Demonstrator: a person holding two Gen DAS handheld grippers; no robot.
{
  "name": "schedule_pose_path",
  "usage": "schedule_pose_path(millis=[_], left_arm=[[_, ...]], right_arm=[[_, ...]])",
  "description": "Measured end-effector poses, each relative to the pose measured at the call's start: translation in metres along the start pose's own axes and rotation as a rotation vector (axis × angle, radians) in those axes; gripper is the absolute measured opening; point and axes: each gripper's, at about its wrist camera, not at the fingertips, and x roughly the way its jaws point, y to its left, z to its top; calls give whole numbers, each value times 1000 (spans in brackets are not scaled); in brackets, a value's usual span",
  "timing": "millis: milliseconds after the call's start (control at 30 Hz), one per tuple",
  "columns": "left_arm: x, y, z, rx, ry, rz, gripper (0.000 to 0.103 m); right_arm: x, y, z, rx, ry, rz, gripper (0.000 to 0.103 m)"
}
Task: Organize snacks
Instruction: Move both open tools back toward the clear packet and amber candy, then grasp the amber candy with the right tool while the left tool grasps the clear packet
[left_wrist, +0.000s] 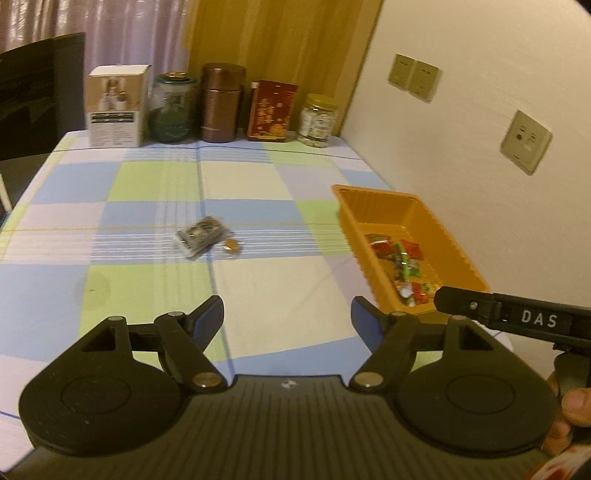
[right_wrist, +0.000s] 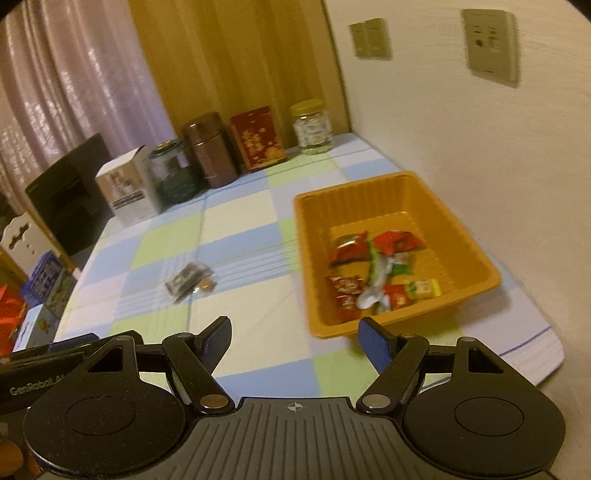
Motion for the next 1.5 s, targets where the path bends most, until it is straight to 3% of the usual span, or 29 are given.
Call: schedule_pose_path(millis=[333,833,967,1100,1500], left_arm=[[9,48,9,-13,-5,69,73],[77,109,35,55,21,96,73],[101,123,39,75,24,108,73],[122,135,41,83,24,118,73],[161,166,47,17,31,111,73]], right_arm=[[31,35,1,-55,14,68,75],[124,66,14,-102,15,117,75],[157,72,15,-79,21,119,62],[190,81,13,-83,30,121,55],[261,102,14,-122,60,119,49]])
